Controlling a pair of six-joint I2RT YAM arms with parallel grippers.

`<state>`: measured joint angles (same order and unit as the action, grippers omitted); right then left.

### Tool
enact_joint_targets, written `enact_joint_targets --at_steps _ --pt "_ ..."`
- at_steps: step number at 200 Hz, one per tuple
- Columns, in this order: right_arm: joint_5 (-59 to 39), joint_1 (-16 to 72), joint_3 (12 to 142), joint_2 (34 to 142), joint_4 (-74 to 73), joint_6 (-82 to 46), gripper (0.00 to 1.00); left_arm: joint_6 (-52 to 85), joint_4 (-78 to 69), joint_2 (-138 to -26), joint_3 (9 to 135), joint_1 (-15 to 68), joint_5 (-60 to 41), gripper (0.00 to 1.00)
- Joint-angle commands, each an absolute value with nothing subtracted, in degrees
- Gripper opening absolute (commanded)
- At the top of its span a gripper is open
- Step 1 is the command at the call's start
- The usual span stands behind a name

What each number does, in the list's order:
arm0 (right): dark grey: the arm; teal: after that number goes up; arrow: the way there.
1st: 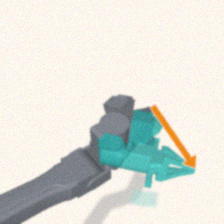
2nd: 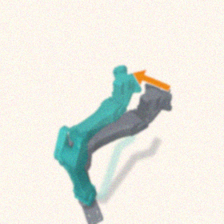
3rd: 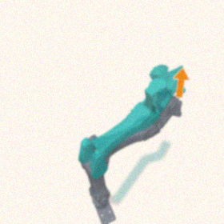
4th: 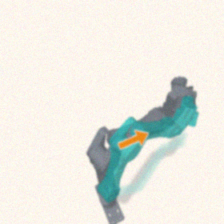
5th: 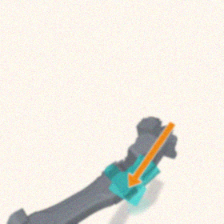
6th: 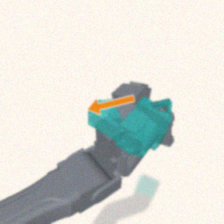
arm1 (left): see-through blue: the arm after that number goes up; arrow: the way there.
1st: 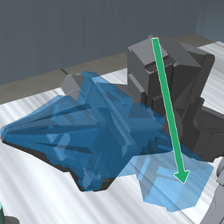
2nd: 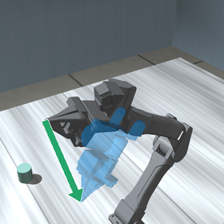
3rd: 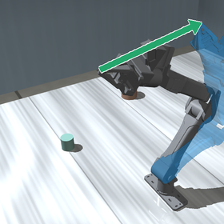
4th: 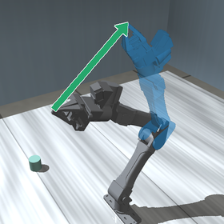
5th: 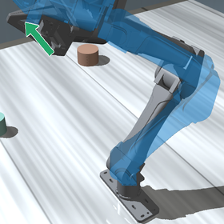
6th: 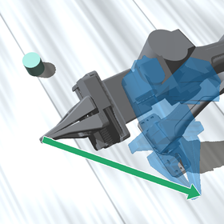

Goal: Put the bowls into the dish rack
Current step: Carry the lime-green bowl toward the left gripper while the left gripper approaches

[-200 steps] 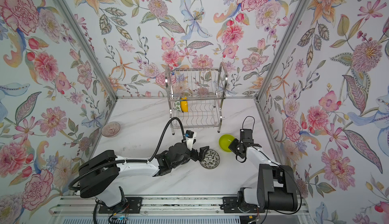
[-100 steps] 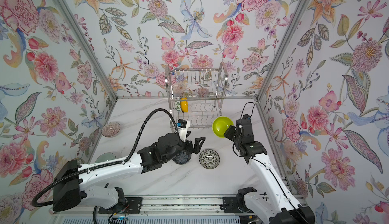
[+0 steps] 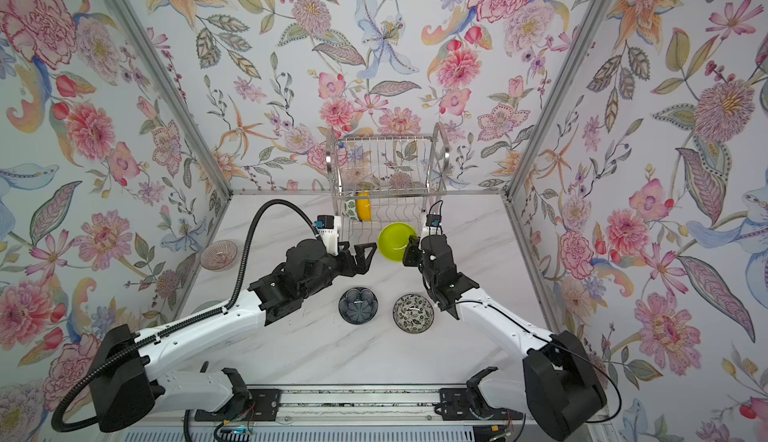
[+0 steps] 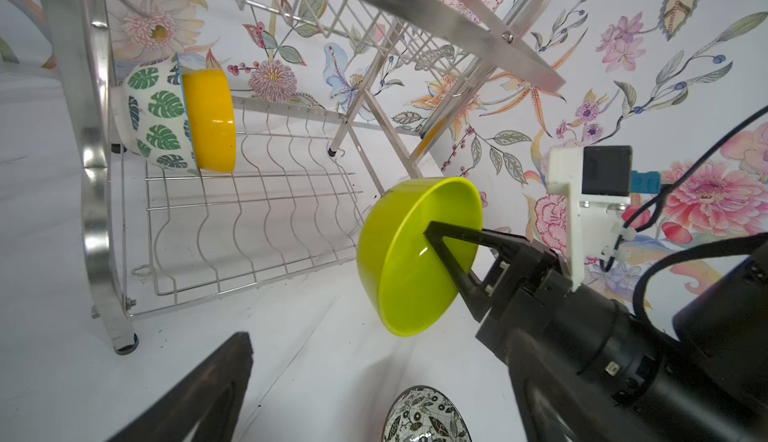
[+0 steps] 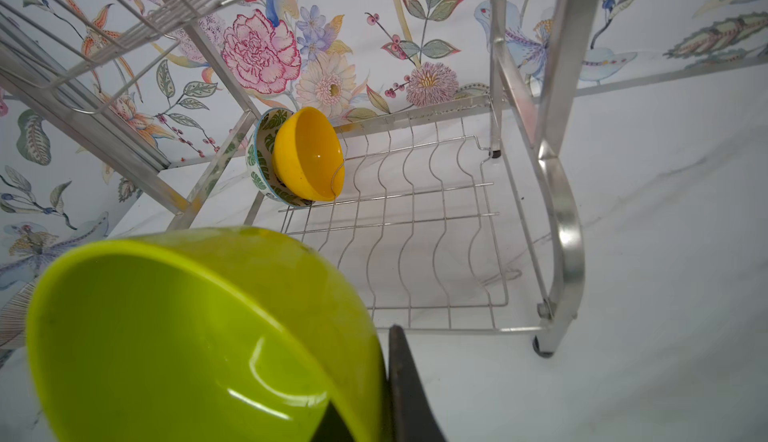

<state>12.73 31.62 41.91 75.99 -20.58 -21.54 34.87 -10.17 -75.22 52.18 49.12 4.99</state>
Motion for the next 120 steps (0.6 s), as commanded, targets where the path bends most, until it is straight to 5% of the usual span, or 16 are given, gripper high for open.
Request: enact_joint_targets --at_steps 1,48,88,120 --pt "14.8 35.2 41.8 80.4 -41.6 -14.3 0.0 37.8 -15.9 -76.2 47.9 48.6 11.0 0.94" --pt "13.4 38.2 42.3 87.9 -51.4 -12.9 0.0 39.0 -21.6 -81.3 46.4 48.1 19.1 0.83" --pt "12.4 38.7 39.3 89.1 -56.9 -13.3 0.0 41.4 -24.0 -84.7 46.9 46.0 21.3 0.59" --pt "11.3 40.5 37.5 90.2 -58.4 -13.4 0.0 41.6 -28.2 -86.0 45.9 44.9 21.2 0.5"
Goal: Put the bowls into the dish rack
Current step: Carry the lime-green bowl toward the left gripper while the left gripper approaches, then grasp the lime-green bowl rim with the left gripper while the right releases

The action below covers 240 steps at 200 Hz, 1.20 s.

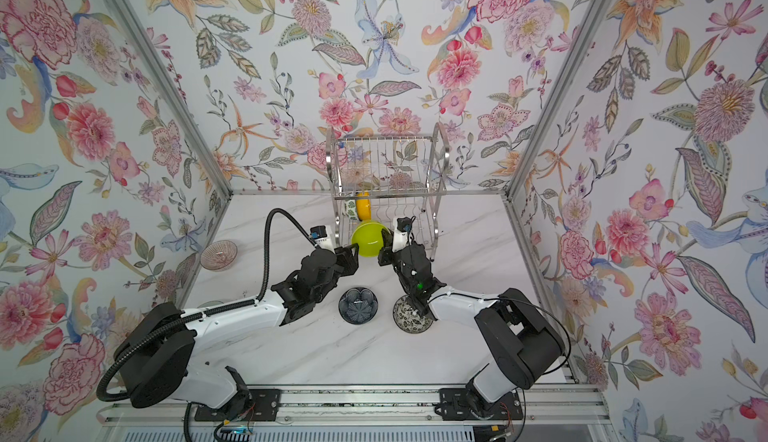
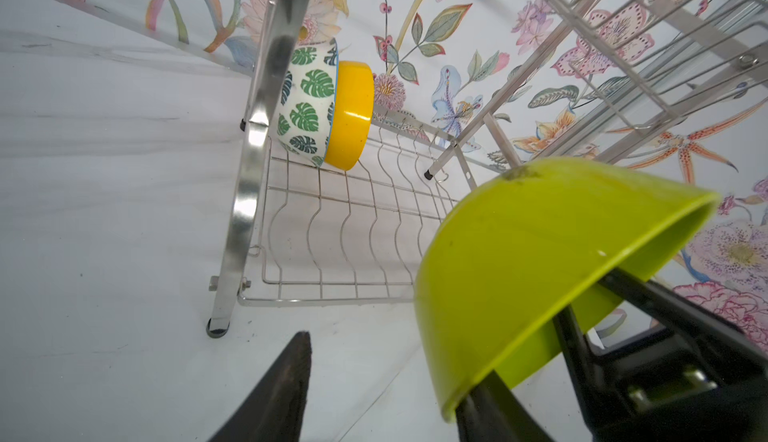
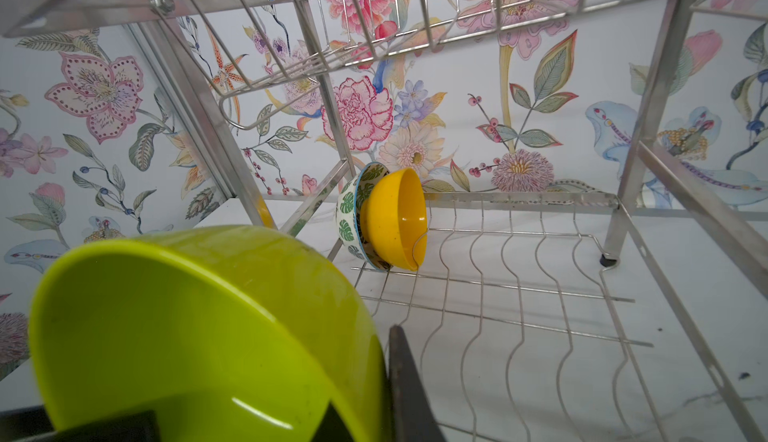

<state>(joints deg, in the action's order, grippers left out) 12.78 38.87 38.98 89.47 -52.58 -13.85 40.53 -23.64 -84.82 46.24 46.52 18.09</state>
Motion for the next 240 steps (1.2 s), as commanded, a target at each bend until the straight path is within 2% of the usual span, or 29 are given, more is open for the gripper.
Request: enact_joint_targets --at_steps 1,31,92,101,111,162,221,240 --pt "11.3 40.5 37.5 90.2 -58.4 -13.4 0.0 41.6 -28.3 -86.0 45.8 44.9 21.2 0.49" --pt "11.9 42.2 36.2 90.0 -58.4 -12.7 0.0 42.1 -31.4 -87.2 45.2 44.8 20.7 0.44" --pt "10.3 42.6 38.3 92.3 -58.8 -13.0 0.0 44.1 -33.1 -85.7 43.0 44.5 21.5 0.13" --pt "9.6 42.6 38.7 92.8 -58.8 -13.1 0.0 44.4 -32.7 -85.2 42.9 44.6 21.7 0.06" --pt "8.7 42.6 38.9 93.0 -58.4 -13.2 0.05 44.6 -32.3 -84.8 42.7 44.7 22.0 0.0" --pt "3.8 41.1 38.4 93.9 -58.6 -17.6 0.39 47.3 -33.5 -83.1 39.8 45.2 28.4 0.0" --pt "2.5 40.1 39.0 89.1 -46.5 -27.8 0.66 47.2 -32.7 -82.4 39.6 45.4 33.3 0.0" --pt "2.5 40.7 39.5 86.8 -42.5 -28.8 0.8 46.5 -31.9 -81.0 39.3 45.4 34.2 0.0"
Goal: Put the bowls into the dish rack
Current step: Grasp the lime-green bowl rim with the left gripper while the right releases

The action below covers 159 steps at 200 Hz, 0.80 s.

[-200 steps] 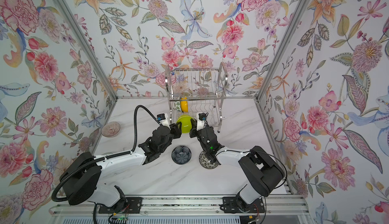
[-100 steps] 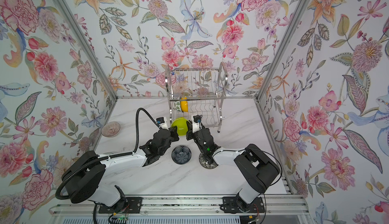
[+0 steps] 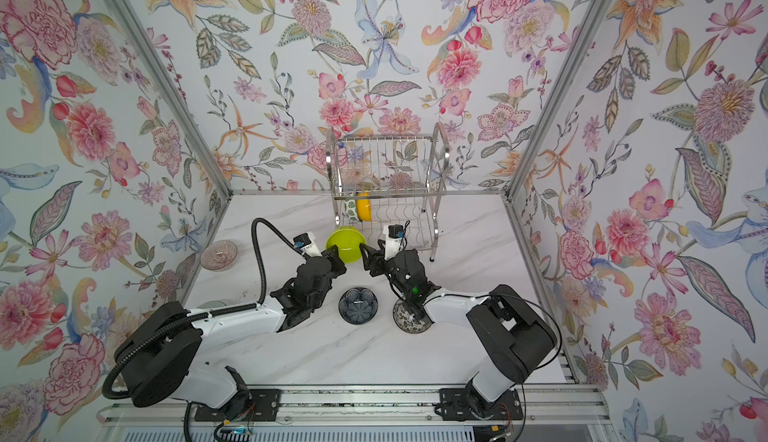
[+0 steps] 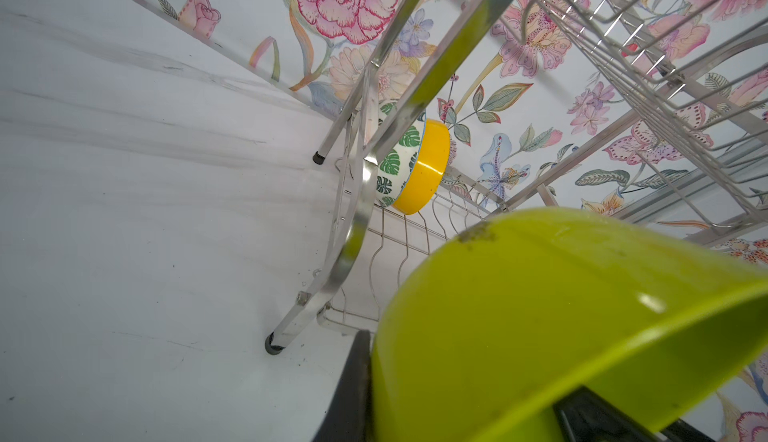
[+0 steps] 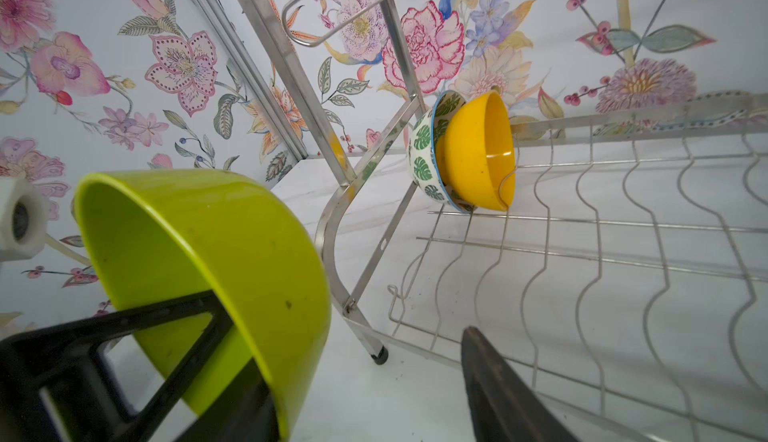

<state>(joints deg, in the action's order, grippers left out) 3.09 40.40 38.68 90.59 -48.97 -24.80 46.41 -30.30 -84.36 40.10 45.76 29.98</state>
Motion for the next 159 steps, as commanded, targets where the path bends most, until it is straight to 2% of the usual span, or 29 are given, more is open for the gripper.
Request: enact_joint_targets --at_steps 1,9,22,70,109,131,159 --pt "2.5 40.7 39.6 86.7 -42.3 -28.9 0.82 46.4 -31.9 -81.0 39.4 45.4 34.2 0.0" --pt "2.0 40.6 40.1 85.9 -40.3 -30.3 0.91 45.7 -31.5 -80.4 39.5 45.4 34.4 0.0" --pt "0.6 40.5 41.6 84.5 -36.6 -31.8 0.99 44.6 -30.5 -79.4 39.8 45.4 35.1 0.0" --pt "5.5 40.6 43.6 76.5 -24.8 -41.4 0.99 43.2 -25.8 -75.3 39.9 42.4 35.3 0.0" --pt "1.2 36.9 44.7 73.7 -18.9 -51.5 0.99 39.5 -24.1 -74.8 40.3 42.3 37.0 0.0" --pt "-0.5 33.0 47.8 73.3 -11.1 -60.4 0.99 36.6 -25.9 -75.6 39.8 42.9 39.7 0.0" --pt "0.4 30.9 53.9 73.3 -1.6 -63.8 0.99 32.7 -26.6 -76.6 41.3 45.3 43.6 0.0"
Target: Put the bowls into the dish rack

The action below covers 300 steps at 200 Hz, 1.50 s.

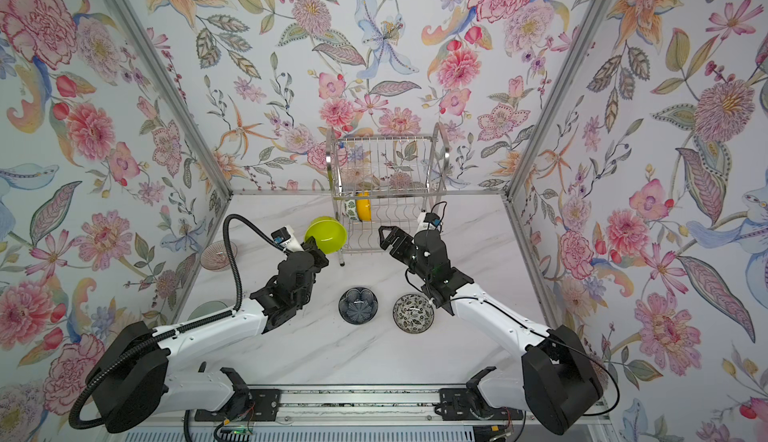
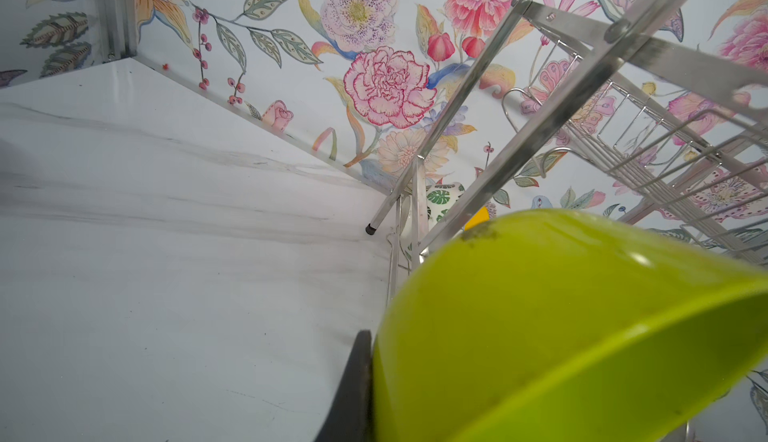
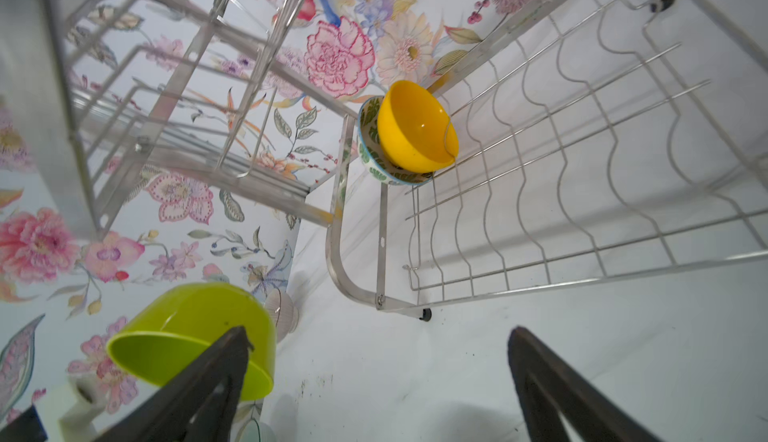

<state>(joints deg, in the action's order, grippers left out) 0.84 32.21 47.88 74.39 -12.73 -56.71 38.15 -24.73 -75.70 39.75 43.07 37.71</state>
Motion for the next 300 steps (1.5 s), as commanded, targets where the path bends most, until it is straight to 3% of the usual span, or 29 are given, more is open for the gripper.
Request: enact_joint_targets --at_steps 1,49,93,167,240,300 --pt "0.3 30.5 54.2 73.4 -1.1 -63.8 0.99 32.5 -26.6 -76.7 41.4 45.5 43.8 0.0" --pt "-7.4 27.3 60.8 79.0 3.5 -70.7 0.99 26.8 -30.6 -83.5 44.6 51.1 50.4 0.0" --pt "-6.2 29.2 54.6 78.2 -6.0 -75.0 0.98 13.4 -52.1 -87.6 36.8 54.1 53.1 0.0" --pt "-1.3 31.0 50.1 70.5 -7.4 -91.1 0.99 8.1 -53.4 -88.8 38.1 54.9 52.1 0.0" --pt "-9.6 30.9 52.3 75.3 -13.6 -103.9 0.98 4.6 -55.1 -100.5 48.2 55.8 55.3 0.0" --pt "-11.6 31.1 51.0 78.5 -21.4 -109.5 0.77 5.4 -53.4 -102.9 50.8 55.9 54.3 0.0"
